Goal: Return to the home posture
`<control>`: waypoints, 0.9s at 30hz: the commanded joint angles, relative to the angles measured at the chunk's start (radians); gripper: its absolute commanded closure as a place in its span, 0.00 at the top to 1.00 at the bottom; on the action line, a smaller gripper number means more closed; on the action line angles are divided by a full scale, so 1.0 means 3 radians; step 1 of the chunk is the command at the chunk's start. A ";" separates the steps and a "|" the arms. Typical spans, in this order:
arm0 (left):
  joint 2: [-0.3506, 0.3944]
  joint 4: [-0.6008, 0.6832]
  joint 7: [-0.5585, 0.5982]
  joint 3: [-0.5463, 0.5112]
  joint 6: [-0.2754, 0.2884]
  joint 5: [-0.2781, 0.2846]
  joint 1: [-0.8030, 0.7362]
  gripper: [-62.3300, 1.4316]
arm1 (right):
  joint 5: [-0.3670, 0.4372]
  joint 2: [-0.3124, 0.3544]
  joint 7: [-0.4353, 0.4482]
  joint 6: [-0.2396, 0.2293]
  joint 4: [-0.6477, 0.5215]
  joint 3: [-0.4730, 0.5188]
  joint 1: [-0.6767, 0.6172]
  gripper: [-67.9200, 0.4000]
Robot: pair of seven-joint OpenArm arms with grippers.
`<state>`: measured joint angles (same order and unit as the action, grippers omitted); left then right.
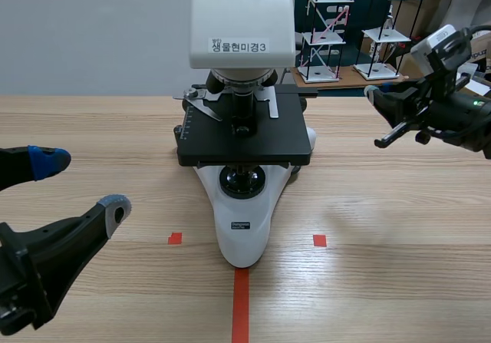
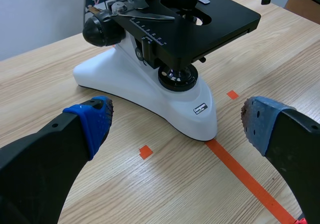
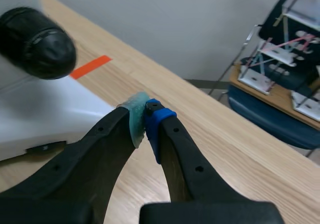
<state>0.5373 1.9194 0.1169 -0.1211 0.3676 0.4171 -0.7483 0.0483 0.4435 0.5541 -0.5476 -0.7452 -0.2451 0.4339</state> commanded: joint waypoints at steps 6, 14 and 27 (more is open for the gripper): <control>-0.0008 0.0020 0.0048 -0.0014 0.0004 0.0031 -0.0006 0.87 | 0.0312 0.0100 0.0224 0.0381 -0.0093 0.0034 -0.0223 0.26; -0.0008 0.0020 0.0048 -0.0014 0.0004 0.0031 -0.0006 0.87 | 0.0778 0.0252 0.0231 0.0393 -0.0707 0.0188 -0.0978 0.64; -0.0008 0.0020 0.0048 -0.0014 0.0004 0.0031 -0.0006 0.87 | 0.1015 0.0257 -0.0387 0.0393 -0.2691 0.0860 -0.2669 0.90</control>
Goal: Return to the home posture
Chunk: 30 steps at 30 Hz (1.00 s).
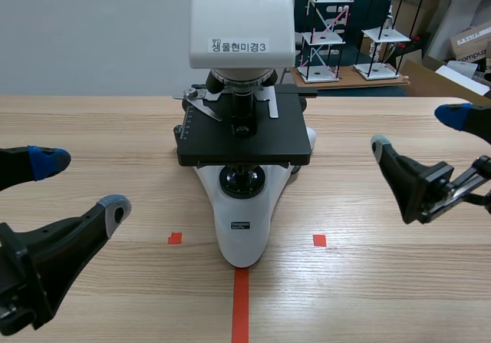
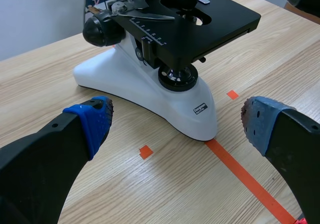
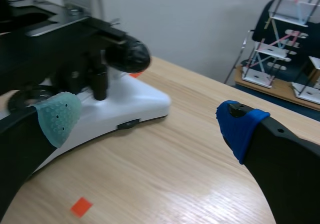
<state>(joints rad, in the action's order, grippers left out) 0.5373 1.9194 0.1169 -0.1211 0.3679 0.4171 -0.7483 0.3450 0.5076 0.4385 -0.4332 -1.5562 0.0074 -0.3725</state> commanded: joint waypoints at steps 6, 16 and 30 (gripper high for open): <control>-0.0008 0.0020 0.0048 -0.0014 0.0003 0.0031 -0.0006 0.87 | 0.0024 0.0005 -0.0149 0.0038 -0.0507 0.0020 -0.0533 0.90; -0.0008 0.0020 0.0048 -0.0014 0.0003 0.0031 -0.0006 0.87 | -0.0005 -0.0106 -0.0161 0.0064 -0.0829 0.0022 -0.0921 0.90; -0.0008 0.0020 0.0047 -0.0014 0.0003 0.0031 -0.0006 0.87 | -0.0005 -0.0104 -0.0160 0.0088 -0.0838 0.0022 -0.0921 0.90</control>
